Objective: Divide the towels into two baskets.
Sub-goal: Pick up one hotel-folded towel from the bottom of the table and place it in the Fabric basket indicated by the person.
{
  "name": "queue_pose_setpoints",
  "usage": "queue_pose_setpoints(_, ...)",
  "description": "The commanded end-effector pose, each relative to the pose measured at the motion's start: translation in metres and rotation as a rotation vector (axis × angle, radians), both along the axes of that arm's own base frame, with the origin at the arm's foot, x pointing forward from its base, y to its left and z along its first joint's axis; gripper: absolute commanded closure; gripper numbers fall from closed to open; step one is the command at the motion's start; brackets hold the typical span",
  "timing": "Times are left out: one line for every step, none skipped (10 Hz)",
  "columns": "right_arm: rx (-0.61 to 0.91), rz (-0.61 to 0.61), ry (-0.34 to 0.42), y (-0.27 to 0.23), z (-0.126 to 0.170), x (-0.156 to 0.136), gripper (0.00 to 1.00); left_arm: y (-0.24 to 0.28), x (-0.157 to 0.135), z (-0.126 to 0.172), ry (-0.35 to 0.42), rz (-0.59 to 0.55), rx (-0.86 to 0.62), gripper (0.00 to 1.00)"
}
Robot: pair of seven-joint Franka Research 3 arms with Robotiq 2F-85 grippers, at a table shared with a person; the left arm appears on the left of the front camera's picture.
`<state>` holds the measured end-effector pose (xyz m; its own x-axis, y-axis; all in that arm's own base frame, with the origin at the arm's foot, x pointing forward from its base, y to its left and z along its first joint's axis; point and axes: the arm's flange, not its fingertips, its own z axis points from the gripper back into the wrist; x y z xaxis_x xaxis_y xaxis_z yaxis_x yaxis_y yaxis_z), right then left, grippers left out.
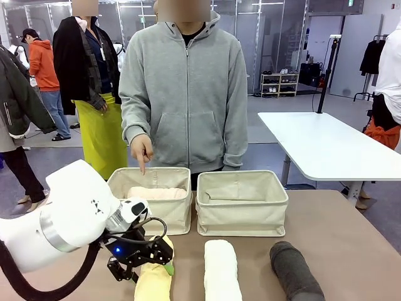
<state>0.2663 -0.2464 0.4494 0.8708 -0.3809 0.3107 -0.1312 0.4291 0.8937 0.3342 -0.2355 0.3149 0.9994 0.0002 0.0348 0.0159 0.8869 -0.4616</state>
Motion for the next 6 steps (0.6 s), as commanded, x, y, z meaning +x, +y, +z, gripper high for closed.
queue_pose_setpoints(0.008,-0.005,-0.012,0.0008,0.0025,-0.0019,0.0,-0.0036,-0.0193,-0.0192,-0.023,0.005,0.011,0.0)
queue_pose_setpoints(0.008,-0.005,-0.012,0.0008,0.0025,-0.0019,0.0,-0.0057,-0.0204,-0.0218,-0.019,0.002,0.015,0.04)
queue_pose_setpoints(0.008,-0.005,-0.012,0.0008,0.0025,-0.0019,0.0,-0.0054,-0.0208,-0.0218,-0.018,0.007,0.014,0.2)
queue_pose_setpoints(0.008,-0.005,-0.012,0.0008,0.0025,-0.0019,0.0,-0.0037,-0.0216,-0.0207,-0.021,0.002,0.01,0.24)
queue_pose_setpoints(0.008,-0.005,-0.012,0.0008,0.0025,-0.0019,0.0,-0.0023,-0.0219,-0.0204,-0.036,0.0,0.007,0.4)
queue_pose_setpoints(0.008,-0.005,-0.012,0.0008,0.0025,-0.0019,0.0,-0.0012,-0.0226,-0.0197,-0.035,0.001,0.002,0.43)
